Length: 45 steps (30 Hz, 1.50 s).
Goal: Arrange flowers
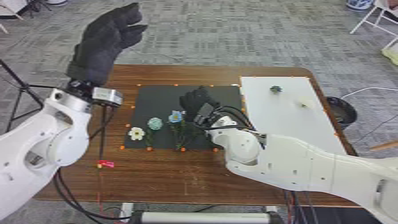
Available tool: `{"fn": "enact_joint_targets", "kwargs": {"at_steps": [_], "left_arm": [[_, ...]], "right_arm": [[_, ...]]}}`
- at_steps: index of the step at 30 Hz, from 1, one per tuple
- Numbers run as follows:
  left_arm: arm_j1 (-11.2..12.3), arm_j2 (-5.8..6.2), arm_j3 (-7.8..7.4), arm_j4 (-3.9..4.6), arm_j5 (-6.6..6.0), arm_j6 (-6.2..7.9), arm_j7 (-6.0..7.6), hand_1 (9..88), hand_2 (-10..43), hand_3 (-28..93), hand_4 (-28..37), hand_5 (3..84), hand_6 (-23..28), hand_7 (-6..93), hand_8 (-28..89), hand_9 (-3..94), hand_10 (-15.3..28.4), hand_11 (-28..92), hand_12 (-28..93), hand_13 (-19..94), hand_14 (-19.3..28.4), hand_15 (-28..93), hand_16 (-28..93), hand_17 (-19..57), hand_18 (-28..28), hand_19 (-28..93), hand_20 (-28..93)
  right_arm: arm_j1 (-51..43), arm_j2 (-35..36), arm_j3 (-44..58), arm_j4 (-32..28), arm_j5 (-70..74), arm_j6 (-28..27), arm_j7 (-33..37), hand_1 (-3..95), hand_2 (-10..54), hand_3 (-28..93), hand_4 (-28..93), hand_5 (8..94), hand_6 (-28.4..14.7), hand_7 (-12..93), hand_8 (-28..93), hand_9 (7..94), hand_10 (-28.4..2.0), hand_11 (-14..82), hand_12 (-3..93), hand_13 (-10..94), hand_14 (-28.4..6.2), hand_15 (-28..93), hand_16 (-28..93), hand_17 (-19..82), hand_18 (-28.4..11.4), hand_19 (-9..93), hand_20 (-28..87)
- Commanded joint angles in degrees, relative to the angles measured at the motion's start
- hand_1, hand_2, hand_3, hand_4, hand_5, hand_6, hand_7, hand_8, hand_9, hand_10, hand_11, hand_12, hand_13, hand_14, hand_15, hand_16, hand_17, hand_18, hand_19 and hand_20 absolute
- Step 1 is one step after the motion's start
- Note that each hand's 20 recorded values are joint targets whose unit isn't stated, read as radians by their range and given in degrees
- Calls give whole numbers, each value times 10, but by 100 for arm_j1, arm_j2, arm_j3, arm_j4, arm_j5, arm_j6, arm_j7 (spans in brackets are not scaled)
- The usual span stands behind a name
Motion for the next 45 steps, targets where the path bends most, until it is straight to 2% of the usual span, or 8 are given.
{"fn": "enact_joint_targets", "kwargs": {"at_steps": [1, 10, 16, 27, 34, 39, 42, 45], "left_arm": [[-25, -62, 51, -25, 30, -74, 35, 255, -22, 690, -255, 313, 27, 179, -80, 249, 113, 194, 191, 205, 138, 289, 57, -90, 199, 380, 140], [10, -55, 12, -34, 22, -67, 43, 254, -23, 690, -256, 314, 29, 179, -80, 249, 113, 194, 191, 205, 138, 289, 57, -90, 199, 379, 140], [68, -47, -45, -45, 23, -38, 52, 254, -23, 690, -256, 314, 28, 178, -80, 248, 111, 194, 191, 205, 138, 290, 57, -90, 199, 379, 139], [159, -105, -119, -30, 19, -21, 42, 255, -22, 689, -255, 314, 29, 177, -79, 249, 112, 195, 191, 205, 139, 290, 56, -90, 199, 378, 139], [460, -179, -354, -49, 39, 5, -3, 255, -21, 688, -254, 314, 29, 177, -79, 249, 112, 195, 191, 205, 139, 291, 57, -90, 199, 379, 140], [1434, -352, -1078, -235, 85, 40, -99, 254, -21, 689, -254, 314, 29, 177, -79, 250, 113, 196, 191, 205, 138, 291, 57, -90, 199, 379, 140], [2511, -447, -1869, -427, -9, 302, -141, 254, -21, 688, -254, 314, 29, 177, -79, 249, 113, 195, 191, 205, 137, 290, 56, -90, 199, 379, 140], [3359, -632, -2419, -543, -70, 569, -139, 255, -22, 689, -254, 313, 29, 177, -79, 249, 114, 194, 190, 205, 138, 291, 57, -90, 199, 379, 140]], "right_arm": [[41, -291, -20, 249, -135, -27, 181, 476, -95, 831, -269, 783, 32, 377, -15, 912, -46, 136, 462, 728, -54, 718, 330, 353, -205, 902, 546], [45, -280, -47, 171, -67, -187, 178, 447, -95, 808, -277, 746, 34, 384, -6, 885, -45, 140, 455, 713, -56, 732, 335, 346, -204, 904, 552], [45, -206, 47, 92, 31, -131, 35, 333, -95, 799, -283, 698, 26, 344, -7, 778, -77, 332, 269, 677, -65, 752, 337, 330, -206, 899, 564], [10, 256, 428, -376, 42, -348, 91, 249, -95, 823, -283, 646, 17, 310, -155, 707, -92, 343, 263, 639, -83, 761, 337, 308, -213, 891, 571], [-530, 1562, 1455, -1106, 148, -1298, 551, 229, -95, 849, -283, 424, -49, 250, -117, 444, -140, 318, 242, 497, -116, 778, 277, 242, -213, 839, 560], [-1536, 2683, 2645, -1635, 224, -1683, 823, 232, -95, 862, -283, 301, -78, 192, -94, 312, -162, 242, 231, 388, -135, 754, 215, 183, -214, 792, 553], [-1919, 3066, 3125, -1696, 199, -1631, 773, 234, -95, 858, -283, 295, -79, 181, -90, 304, -164, 226, 230, 364, -137, 740, 204, 171, -215, 778, 550], [-2147, 3331, 3413, -1728, 161, -1709, 741, 226, -95, 854, -283, 294, -78, 178, -87, 299, -162, 217, 232, 331, -140, 727, 198, 152, -216, 757, 546]]}}
